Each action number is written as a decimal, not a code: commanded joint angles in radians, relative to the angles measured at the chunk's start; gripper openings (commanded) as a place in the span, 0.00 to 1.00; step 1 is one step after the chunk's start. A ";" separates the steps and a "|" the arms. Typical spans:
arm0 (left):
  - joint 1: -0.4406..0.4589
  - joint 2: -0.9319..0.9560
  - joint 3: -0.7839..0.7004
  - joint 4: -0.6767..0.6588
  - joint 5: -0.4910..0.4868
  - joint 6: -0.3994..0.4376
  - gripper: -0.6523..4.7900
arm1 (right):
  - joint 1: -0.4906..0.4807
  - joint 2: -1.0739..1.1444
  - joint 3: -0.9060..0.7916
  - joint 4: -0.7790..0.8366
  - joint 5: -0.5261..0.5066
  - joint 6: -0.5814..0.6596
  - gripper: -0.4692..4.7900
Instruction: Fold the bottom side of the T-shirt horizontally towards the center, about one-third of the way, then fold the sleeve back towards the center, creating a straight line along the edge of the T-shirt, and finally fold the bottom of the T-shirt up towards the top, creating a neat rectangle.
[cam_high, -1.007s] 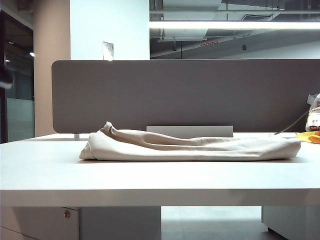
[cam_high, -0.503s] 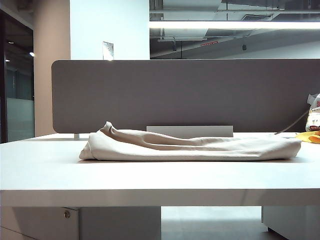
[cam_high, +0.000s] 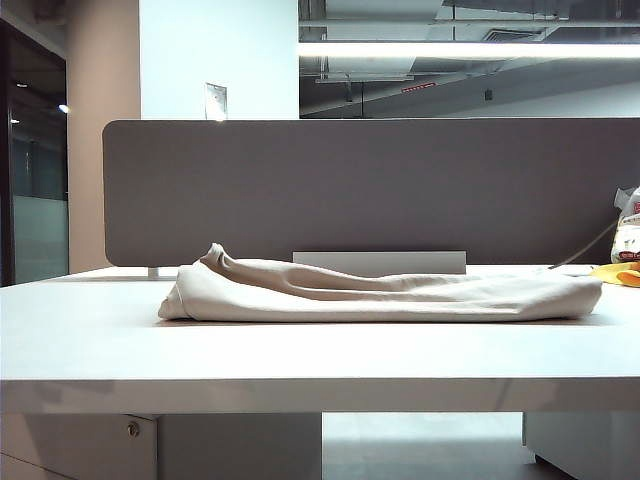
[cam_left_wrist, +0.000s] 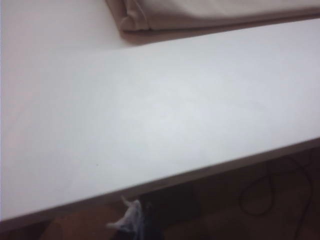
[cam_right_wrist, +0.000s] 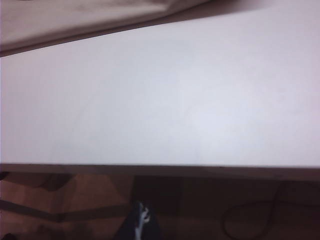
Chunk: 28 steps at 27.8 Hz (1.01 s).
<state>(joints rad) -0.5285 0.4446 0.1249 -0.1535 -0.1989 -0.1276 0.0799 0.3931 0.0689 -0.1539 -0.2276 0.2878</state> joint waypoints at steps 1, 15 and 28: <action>0.000 0.000 -0.007 0.015 -0.007 0.025 0.11 | 0.001 0.000 -0.026 0.038 0.006 -0.001 0.09; 0.000 0.000 -0.048 0.037 0.010 0.065 0.11 | 0.002 0.000 -0.064 0.039 -0.011 -0.008 0.09; 0.000 0.000 -0.048 0.036 0.018 0.093 0.11 | 0.001 0.000 -0.064 0.040 -0.010 -0.008 0.09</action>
<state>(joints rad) -0.5285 0.4438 0.0734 -0.1303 -0.1841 -0.0635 0.0799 0.3931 0.0093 -0.1249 -0.2325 0.2825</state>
